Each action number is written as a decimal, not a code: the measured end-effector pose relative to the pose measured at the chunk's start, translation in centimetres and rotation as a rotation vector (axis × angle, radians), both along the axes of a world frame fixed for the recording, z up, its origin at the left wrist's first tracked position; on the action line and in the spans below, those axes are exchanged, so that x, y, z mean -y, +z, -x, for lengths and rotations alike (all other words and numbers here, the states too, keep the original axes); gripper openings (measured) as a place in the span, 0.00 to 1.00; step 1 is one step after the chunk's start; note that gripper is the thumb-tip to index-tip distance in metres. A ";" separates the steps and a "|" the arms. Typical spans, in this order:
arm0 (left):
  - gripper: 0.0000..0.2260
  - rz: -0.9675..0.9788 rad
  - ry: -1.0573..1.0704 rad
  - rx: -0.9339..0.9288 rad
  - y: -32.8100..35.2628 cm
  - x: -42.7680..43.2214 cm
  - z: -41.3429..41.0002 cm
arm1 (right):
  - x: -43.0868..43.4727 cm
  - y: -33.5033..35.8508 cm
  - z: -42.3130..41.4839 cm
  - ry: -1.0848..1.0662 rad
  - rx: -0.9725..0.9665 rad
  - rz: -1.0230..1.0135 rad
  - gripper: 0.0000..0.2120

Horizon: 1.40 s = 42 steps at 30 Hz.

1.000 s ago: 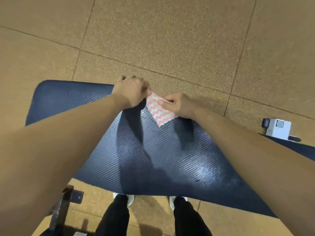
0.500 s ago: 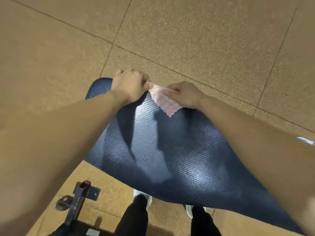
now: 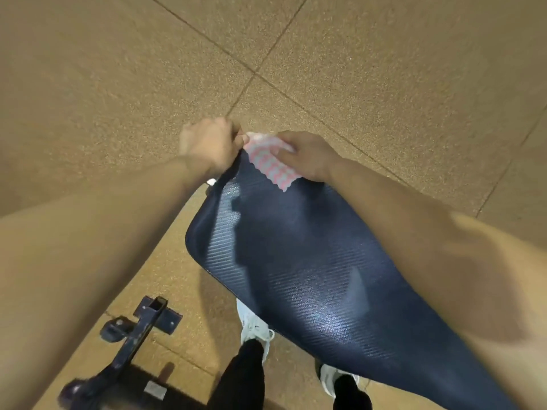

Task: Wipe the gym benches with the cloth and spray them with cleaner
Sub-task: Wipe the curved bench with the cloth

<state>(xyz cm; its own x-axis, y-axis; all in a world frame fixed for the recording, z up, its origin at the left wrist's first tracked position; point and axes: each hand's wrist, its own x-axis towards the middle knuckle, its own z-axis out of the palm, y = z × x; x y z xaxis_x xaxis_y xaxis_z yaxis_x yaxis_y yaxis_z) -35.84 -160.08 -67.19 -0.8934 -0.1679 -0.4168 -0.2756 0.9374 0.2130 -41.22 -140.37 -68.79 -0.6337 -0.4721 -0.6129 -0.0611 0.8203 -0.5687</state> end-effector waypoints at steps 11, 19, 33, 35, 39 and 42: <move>0.17 -0.510 0.510 0.056 -2.5 4.5 -14.2 | 10.4 1.4 -2.8 0.603 -0.218 -0.265 0.24; 0.17 -0.654 0.799 0.077 -1.9 3.5 -23.6 | 12.7 2.5 -9.8 0.854 -0.309 -0.210 0.26; 0.14 -1.178 1.246 -0.071 -0.3 2.2 -24.4 | 10.9 1.1 -15.2 0.732 -0.376 0.008 0.28; 0.14 -1.229 1.214 -0.066 -0.7 1.9 -23.4 | 10.4 1.1 -16.2 0.677 -0.391 0.060 0.32; 0.13 -1.256 1.267 -0.064 -1.9 0.8 -23.3 | 8.6 1.2 -19.0 0.490 -0.367 0.077 0.34; 0.11 -1.346 1.418 -0.054 -1.8 -0.3 -24.2 | 6.4 0.8 -21.9 0.321 -0.374 0.127 0.27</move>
